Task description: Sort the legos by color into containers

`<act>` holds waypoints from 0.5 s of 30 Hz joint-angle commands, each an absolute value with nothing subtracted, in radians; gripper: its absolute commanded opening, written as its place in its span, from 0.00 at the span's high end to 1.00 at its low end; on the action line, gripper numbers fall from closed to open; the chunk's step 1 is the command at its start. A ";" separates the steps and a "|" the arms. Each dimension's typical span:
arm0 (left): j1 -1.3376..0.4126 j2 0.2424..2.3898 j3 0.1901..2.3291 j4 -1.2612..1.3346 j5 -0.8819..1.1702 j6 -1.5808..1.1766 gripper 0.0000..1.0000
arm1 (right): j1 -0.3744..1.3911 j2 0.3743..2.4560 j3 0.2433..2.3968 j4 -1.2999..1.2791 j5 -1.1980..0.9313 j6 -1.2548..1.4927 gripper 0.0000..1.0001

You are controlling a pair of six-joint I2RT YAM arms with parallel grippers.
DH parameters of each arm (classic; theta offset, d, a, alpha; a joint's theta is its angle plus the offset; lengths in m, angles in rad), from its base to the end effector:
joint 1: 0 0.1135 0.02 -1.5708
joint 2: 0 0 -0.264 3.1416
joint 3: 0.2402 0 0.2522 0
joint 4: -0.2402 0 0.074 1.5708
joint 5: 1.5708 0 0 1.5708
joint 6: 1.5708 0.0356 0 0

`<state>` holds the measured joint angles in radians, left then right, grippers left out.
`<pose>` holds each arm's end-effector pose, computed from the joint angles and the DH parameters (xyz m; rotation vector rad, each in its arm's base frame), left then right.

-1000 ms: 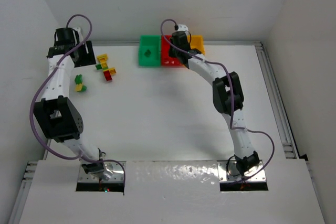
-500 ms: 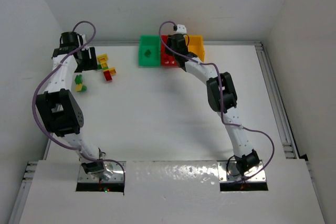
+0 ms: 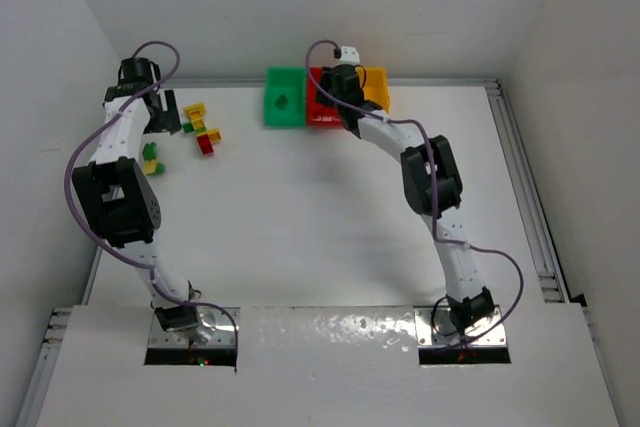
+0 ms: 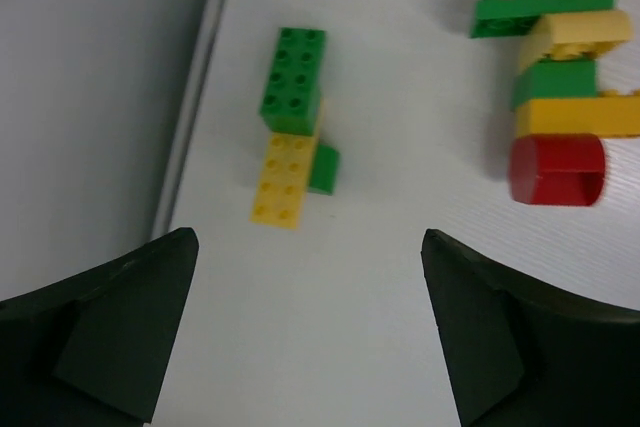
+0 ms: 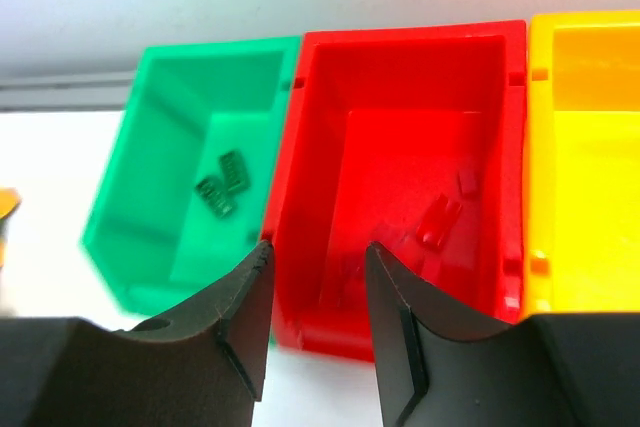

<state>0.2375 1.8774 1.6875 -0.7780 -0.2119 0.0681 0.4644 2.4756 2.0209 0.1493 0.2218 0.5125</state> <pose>0.3999 0.1045 0.2882 -0.2998 2.5343 0.3888 0.5200 0.2517 0.1902 0.1996 1.8842 0.4641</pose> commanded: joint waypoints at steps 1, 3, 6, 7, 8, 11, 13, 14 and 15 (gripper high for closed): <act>0.242 1.871 1.726 -0.761 -0.451 0.052 0.06 | 0.466 2.295 1.959 0.215 0.172 0.488 0.59; 0.244 1.900 1.736 -0.785 -0.497 0.037 0.02 | 0.466 2.228 1.901 0.204 0.152 0.482 0.59; 0.277 1.948 1.741 -0.813 -0.457 0.008 0.00 | 0.475 2.162 1.853 0.154 0.134 0.460 0.59; 0.291 1.962 1.744 -0.818 -0.433 -0.018 0.00 | 0.480 2.149 1.850 0.140 0.129 0.450 0.59; 0.305 1.992 1.752 -0.830 -0.381 -0.035 0.00 | 0.485 2.140 1.845 0.127 0.126 0.436 0.59; 0.337 2.043 1.802 -0.836 -0.313 -0.066 0.00 | 0.505 2.099 1.816 0.106 0.127 0.410 0.59; 0.339 2.062 1.816 -0.806 -0.284 -0.074 0.01 | 0.512 2.071 1.778 0.113 0.132 0.419 0.59; 0.339 2.087 1.825 -0.798 -0.258 -0.081 0.02 | 0.515 2.063 1.767 0.115 0.136 0.420 0.59; 0.339 2.101 1.851 -0.793 -0.252 -0.098 0.04 | 0.521 2.057 1.757 0.112 0.140 0.420 0.59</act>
